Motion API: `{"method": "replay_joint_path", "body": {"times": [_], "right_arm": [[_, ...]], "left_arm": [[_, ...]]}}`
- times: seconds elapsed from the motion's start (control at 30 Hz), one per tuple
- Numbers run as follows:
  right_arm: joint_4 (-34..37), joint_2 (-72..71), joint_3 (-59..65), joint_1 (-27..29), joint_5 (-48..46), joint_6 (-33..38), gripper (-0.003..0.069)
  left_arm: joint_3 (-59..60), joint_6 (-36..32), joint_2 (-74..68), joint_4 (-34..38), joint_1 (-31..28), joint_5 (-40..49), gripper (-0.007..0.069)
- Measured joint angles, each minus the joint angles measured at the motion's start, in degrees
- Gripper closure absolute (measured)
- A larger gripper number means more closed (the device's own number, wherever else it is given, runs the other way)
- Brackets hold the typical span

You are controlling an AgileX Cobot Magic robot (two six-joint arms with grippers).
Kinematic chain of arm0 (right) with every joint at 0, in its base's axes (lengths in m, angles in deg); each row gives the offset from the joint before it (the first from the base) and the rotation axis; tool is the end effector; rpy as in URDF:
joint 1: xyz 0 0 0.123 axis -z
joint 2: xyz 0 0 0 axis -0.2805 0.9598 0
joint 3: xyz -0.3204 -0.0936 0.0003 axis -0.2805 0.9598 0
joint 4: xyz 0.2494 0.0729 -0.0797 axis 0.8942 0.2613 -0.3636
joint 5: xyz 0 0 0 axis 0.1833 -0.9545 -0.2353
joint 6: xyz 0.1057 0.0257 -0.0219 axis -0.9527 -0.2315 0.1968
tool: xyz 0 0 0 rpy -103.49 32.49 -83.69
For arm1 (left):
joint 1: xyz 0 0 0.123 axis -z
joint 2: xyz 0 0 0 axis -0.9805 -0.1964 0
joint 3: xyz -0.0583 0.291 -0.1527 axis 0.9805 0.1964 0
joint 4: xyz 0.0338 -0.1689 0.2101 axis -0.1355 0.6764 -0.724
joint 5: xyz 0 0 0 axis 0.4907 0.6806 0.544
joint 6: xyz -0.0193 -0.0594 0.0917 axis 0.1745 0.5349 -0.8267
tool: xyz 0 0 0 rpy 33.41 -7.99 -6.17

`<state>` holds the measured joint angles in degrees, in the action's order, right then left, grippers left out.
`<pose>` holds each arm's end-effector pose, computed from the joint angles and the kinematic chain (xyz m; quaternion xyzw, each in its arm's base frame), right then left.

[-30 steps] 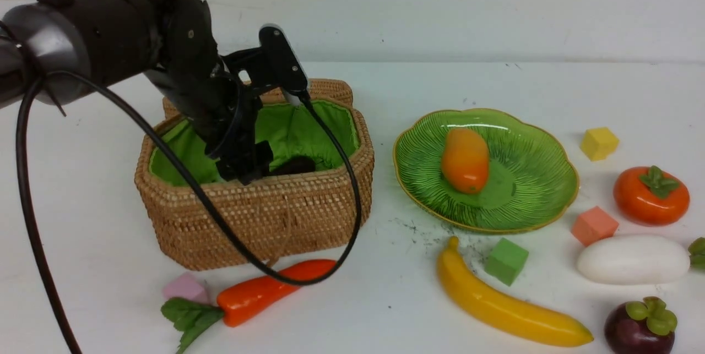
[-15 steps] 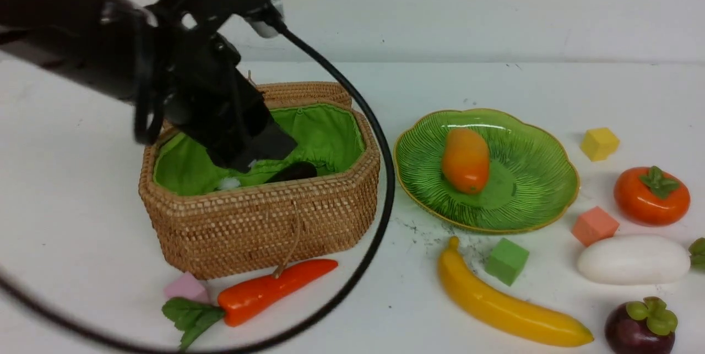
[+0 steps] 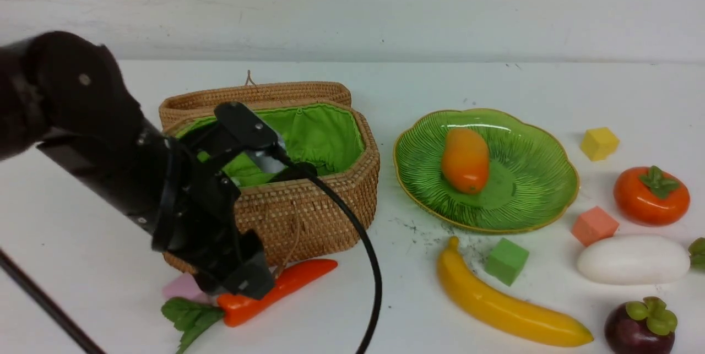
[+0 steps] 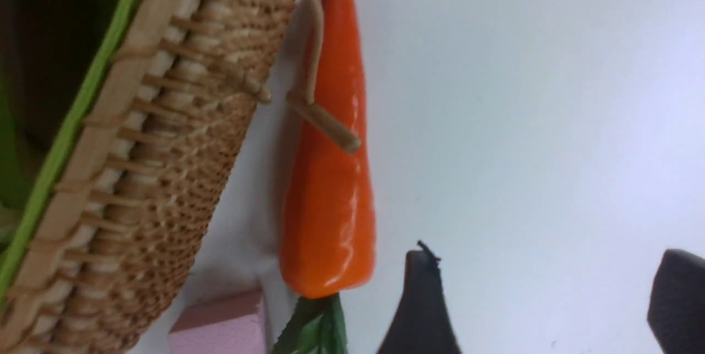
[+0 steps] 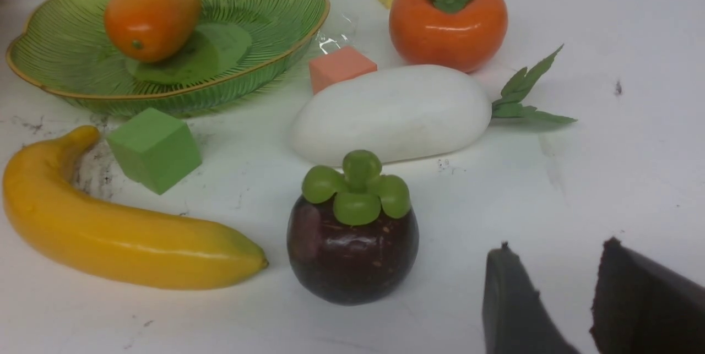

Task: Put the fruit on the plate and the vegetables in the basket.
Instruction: Use the left arm to grab a carrot and put it into the left basket

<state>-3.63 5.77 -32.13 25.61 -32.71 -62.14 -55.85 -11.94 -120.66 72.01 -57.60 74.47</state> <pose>0.0427 0.0012 0.1684 0.0553 0.8018 -0.0105 0.5949 0.2863 -0.1432 0.2891 0.4342 0.8747 -0.1256 0.1751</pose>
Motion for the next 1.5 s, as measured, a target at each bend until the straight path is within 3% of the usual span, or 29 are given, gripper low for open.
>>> {"method": "replay_joint_path", "body": {"times": [0.13, 0.2, 0.37, 0.57, 1.13, 1.27, 1.33, 1.5], "right_arm": [[0.0, 0.0, 0.0, 0.0, 0.0, 0.0, 0.0414], [0.0, 0.0, 0.0, 0.0, 0.0, 0.0, 0.0414], [0.0, 0.0, 0.0, 0.0, 0.0, 0.0, 0.0414], [0.0, 0.0, 0.0, 0.0, 0.0, 0.0, 0.0414], [0.0, 0.0, 0.0, 0.0, 0.0, 0.0, 0.0414], [0.0, 0.0, 0.0, 0.0, 0.0, 0.0, 0.0414], [0.0, 0.0, 0.0, 0.0, 0.0, 0.0, 0.0414], [0.0, 0.0, 0.0, 0.0, 0.0, 0.0, 0.0414]], "left_arm": [[0.0, 4.63, -1.89, -5.05, 3.78, -1.64, 0.0053], [0.0, 10.63, -4.0, -10.67, 7.58, -3.43, 0.0018], [0.0, 18.93, -9.0, -21.97, 11.55, -5.9, 0.001], [0.0, 25.37, -12.78, -28.67, 12.37, -10.0, 0.0023], [-0.05, 25.45, -18.66, -27.27, 12.37, -13.38, 0.005], [-0.55, 22.31, -18.77, -23.61, 12.37, -11.37, 0.0135], [-1.4, 19.41, -18.82, -21.07, 12.37, -8.66, 0.0231], [-4.48, 15.09, -18.9, -17.35, 12.37, -4.28, 0.0239]]}}
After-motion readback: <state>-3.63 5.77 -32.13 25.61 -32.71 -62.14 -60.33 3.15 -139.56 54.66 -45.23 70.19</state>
